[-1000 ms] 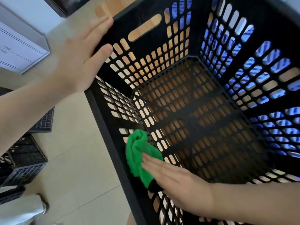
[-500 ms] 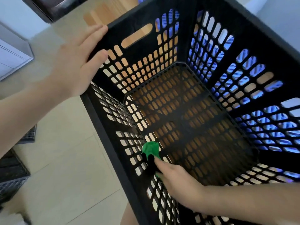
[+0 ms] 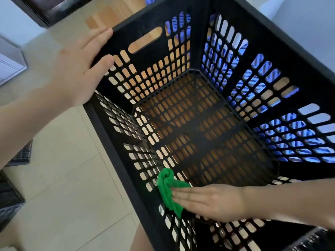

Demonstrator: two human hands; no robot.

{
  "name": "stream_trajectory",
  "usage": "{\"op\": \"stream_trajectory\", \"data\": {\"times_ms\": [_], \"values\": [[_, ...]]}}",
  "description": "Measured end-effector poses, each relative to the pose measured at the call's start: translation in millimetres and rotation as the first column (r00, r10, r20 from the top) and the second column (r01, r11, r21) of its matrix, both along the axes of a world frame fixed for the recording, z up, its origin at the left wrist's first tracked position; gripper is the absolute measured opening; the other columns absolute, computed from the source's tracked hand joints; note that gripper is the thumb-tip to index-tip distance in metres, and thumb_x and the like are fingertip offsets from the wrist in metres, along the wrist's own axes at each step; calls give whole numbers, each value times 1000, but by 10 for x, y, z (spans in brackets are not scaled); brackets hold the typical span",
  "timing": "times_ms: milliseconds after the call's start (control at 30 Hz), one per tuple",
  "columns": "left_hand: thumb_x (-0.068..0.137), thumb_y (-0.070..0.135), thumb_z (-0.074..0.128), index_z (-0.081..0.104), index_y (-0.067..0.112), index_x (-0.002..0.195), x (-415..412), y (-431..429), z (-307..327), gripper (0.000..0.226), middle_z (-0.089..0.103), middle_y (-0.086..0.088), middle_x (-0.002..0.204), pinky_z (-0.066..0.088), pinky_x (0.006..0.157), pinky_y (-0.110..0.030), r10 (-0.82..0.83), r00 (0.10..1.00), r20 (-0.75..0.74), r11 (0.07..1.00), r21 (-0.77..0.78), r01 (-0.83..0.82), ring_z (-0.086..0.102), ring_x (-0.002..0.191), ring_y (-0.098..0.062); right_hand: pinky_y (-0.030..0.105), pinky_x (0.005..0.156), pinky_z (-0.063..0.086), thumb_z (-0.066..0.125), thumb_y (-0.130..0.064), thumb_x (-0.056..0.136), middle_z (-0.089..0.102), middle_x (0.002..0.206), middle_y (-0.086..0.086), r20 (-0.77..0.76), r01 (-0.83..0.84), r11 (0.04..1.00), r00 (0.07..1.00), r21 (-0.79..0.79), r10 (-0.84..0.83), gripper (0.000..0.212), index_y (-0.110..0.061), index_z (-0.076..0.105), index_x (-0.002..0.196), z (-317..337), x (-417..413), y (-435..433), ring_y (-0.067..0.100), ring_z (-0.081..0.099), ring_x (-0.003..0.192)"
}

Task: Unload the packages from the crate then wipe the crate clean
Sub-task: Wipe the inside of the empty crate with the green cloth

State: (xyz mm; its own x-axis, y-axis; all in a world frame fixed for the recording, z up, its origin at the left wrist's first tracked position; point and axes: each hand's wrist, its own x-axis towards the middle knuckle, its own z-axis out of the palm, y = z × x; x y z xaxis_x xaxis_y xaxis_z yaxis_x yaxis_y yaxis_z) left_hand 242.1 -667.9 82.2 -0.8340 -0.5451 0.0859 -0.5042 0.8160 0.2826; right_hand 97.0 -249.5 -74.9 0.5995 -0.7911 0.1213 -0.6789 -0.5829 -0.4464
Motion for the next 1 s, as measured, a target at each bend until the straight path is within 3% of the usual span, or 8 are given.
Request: {"op": "stream_trajectory", "data": {"times_ms": [133,200,300,433,533,800,900,1000], "values": [[99,42,33,28,27,152,-7,-17,-5,56,27,7,158,13,114,-29,-17,1000,-5,1000,-8,17,21,145,-13,25,114,20,67,-10,79,39,148,11,-147,-32,996,988,83,44,79,1,22,144,-144,546,-558,18,35,138],[99,42,34,28,26,152,-4,-36,-7,56,27,8,158,13,114,-27,-27,1000,7,1000,-12,27,21,145,-12,26,112,28,70,-11,76,41,147,12,-151,34,996,988,84,-21,82,1,25,143,-221,478,-585,18,38,137],[99,43,33,26,28,153,2,-37,-4,56,26,9,159,14,115,-31,-23,1000,5,1000,-1,23,21,146,-12,30,100,47,68,-8,78,43,146,15,-167,-23,978,984,208,59,76,0,29,142,-383,453,-679,22,45,133],[99,46,34,24,30,153,-4,25,21,58,25,10,159,12,113,-30,1,1000,15,1000,14,-1,23,144,-16,39,100,48,40,-6,92,33,152,15,-125,-41,965,989,259,76,59,-4,21,148,-427,356,-773,27,41,136],[100,46,37,22,34,153,16,54,18,56,24,13,159,16,113,-33,22,999,29,1000,-18,-21,25,143,-19,42,98,49,37,-11,96,35,151,12,-177,-19,966,982,259,67,54,-9,26,148,-308,313,-839,28,46,131],[93,59,23,18,32,153,16,63,-1,66,19,13,160,22,115,-51,14,998,65,1000,1,-14,28,142,-26,33,100,47,31,-13,95,49,143,7,-271,307,947,923,91,-273,51,-13,32,146,270,187,-842,21,55,123],[91,64,18,18,28,153,21,65,12,72,18,7,161,24,114,-55,-11,996,91,1000,-15,12,29,142,-31,31,95,51,50,-9,90,49,142,6,-328,492,868,832,64,-447,58,-13,32,146,461,195,-788,20,59,118],[84,74,6,14,29,154,25,58,18,83,14,0,162,18,116,-56,-38,990,137,999,-10,39,21,145,-32,31,102,45,61,-2,80,37,151,5,-358,665,733,725,139,-589,81,-16,23,151,684,236,-750,22,52,125]]}}
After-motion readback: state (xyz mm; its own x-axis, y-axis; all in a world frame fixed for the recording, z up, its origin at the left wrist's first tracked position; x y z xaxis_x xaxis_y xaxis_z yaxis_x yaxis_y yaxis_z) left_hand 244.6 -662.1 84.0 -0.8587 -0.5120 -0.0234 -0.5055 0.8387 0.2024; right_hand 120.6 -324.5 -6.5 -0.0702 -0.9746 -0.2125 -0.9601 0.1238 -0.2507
